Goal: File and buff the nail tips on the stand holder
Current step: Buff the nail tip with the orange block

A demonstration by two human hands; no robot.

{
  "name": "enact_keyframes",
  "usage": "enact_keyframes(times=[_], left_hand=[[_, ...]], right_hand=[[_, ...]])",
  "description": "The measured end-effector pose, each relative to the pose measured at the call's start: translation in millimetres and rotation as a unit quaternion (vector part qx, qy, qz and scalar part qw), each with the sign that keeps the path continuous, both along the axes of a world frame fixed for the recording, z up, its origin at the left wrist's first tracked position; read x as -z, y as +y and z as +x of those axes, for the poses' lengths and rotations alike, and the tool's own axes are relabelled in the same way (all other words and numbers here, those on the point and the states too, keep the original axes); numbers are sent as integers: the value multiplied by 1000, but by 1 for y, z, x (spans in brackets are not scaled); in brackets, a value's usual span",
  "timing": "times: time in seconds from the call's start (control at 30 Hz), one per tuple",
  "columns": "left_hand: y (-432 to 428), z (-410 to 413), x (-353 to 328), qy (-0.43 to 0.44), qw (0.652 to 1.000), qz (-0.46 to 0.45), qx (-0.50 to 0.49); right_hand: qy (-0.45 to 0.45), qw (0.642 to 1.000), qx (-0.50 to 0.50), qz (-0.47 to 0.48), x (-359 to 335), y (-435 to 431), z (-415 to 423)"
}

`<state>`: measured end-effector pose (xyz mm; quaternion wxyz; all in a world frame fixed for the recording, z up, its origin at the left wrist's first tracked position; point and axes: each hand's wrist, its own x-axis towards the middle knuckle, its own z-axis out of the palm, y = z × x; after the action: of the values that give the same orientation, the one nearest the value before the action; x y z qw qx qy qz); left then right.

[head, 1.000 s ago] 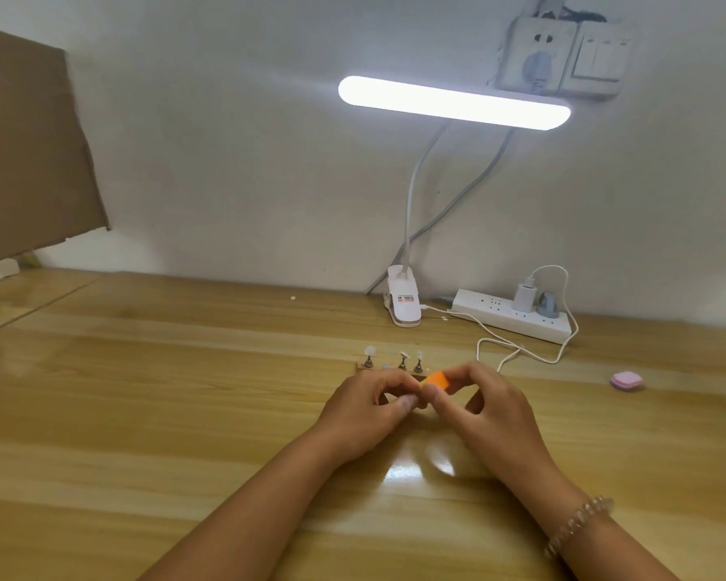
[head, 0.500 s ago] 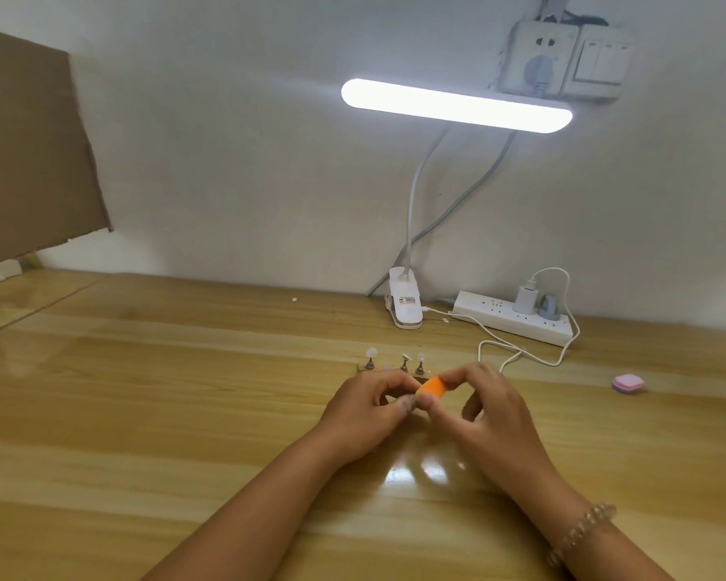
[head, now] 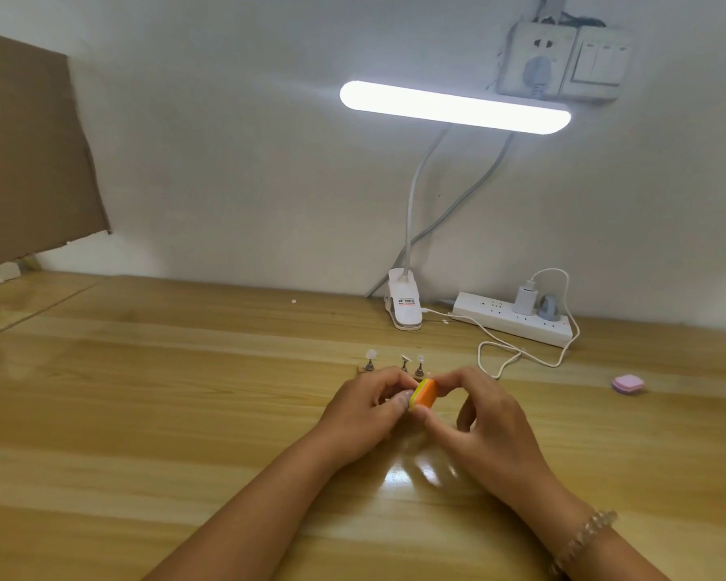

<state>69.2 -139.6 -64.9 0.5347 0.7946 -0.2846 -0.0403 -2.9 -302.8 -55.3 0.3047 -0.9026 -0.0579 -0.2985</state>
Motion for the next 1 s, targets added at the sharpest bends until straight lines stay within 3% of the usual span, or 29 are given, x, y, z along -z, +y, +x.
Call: enact_keyframes(times=[0.1,0.2,0.33,0.47,0.6,0.73,0.87,1.0], left_hand=[[0,-1,0,-5,1000,-4,3],[0,1,2,-3,1000,-1,0],[-1,1,2,-1,1000,-10,0],[0,3,3,-3,1000,-9,2],[0,3,3,-13,1000,-7,15],[2,5,5,-33,999,16,0],[0,3,2,-26,1000,10,7],[1,5,3,-34,999,21,1]], right_hand=[[-6,999,39,22,-1,-5,4],[-6,1000,-5,-27,1,2,-2],[-14,999,44,20,-1,-5,4],[-16,999,3,-41,3,2,0],[-27,998,54,11,-1,-7,6],[-17,1000,-2,-15,2,-1,0],[-20,999,38,23,-1,-5,5],[-5,1000,-6,-9,0,0,1]])
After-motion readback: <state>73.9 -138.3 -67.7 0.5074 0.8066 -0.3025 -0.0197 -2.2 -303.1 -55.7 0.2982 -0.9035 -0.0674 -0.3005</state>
